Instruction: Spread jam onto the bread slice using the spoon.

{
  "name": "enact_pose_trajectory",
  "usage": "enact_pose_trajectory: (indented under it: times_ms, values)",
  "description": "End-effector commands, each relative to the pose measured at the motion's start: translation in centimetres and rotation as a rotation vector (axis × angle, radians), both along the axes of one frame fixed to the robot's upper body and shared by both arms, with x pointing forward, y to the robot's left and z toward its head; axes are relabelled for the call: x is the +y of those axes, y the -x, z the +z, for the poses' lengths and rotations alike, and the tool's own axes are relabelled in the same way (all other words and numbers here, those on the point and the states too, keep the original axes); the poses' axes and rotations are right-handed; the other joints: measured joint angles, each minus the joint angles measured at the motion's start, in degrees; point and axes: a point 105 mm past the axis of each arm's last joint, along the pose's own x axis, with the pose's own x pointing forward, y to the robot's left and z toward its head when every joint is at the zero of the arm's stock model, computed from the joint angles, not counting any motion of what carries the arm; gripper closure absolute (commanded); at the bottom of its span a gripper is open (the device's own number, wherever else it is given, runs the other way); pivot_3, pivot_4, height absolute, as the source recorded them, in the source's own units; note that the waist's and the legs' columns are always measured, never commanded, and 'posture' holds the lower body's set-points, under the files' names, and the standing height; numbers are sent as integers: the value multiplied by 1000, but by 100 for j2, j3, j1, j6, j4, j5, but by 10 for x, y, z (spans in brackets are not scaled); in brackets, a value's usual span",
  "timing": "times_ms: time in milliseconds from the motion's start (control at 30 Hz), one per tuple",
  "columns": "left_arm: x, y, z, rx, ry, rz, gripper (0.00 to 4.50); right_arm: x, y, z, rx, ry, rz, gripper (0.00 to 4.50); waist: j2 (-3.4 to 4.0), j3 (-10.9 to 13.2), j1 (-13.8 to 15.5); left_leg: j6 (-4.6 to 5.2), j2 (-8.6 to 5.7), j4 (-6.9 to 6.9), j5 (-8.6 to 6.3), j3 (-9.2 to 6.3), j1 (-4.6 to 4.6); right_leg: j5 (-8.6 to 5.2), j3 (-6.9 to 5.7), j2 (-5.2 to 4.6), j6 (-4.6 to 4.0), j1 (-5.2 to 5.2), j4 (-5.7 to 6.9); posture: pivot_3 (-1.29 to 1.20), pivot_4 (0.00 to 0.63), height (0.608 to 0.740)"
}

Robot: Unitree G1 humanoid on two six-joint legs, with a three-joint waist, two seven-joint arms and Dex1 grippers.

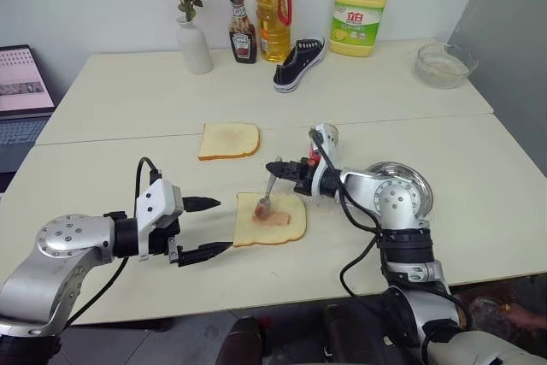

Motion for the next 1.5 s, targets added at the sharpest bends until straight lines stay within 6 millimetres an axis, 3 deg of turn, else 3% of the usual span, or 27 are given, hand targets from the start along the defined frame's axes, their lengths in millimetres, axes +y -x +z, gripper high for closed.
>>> enact_pose_trajectory:
  times_ms: [33,200,400,700,867,933,1067,1267,1367,1500]
  values:
    - [-3,2,6,-20,-6,-22,0,-15,1,6,-41,-3,0,4470,0,0,6,0,0,0,0,0,-1,0,0,-1,0,1,-2,0,150,740]
    - [-4,1,5,-20,-2,-25,0,-44,0,8,-49,32,-34,4470,0,0,7,0,-1,1,0,1,0,-2,1,-4,4,2,-2,0,150,740]
    - [-6,-4,4,-22,-1,-36,0,-59,-6,20,-71,32,-77,4470,0,0,2,0,-4,1,0,3,1,-3,2,0,5,2,-1,0,150,740]
    - [-6,-8,11,-35,-1,-49,0,-29,-10,50,-111,-66,-52,4470,0,0,-13,0,-2,0,0,0,1,0,-1,9,1,-1,2,0,150,740]
    - [-15,-13,27,-71,22,-73,0,-29,-9,63,-136,-93,-56,4470,0,0,13,0,-2,1,0,-2,0,0,-1,6,0,0,2,0,150,740]
    - [-28,-18,45,-110,45,-118,0,-41,-3,78,-197,-85,-79,4470,-4,3,62,0,-2,4,0,-6,-6,0,-4,-1,1,0,1,0,150,740]
    - [-46,-20,58,-119,64,-185,0,-61,9,86,-254,-43,-116,4470,-5,3,62,-1,-6,13,1,-17,-26,1,-12,-9,3,-2,-5,0,150,740]
    - [-80,-32,64,-152,72,-282,0,-129,21,109,-368,23,-370,4470,-5,3,72,0,-12,10,1,-22,-33,3,-18,-8,-1,-4,-8,0,150,740]
    - [-107,-44,53,-194,73,-320,0,-176,24,98,-353,78,-567,4470,-5,2,68,0,-14,8,0,-12,-23,1,-13,-5,3,1,-9,0,150,740]
    - [-140,-52,46,-221,106,-339,0,-218,34,71,-316,161,-730,4470,-6,2,102,0,-19,9,0,-9,-28,0,-9,0,5,1,-14,0,150,740]
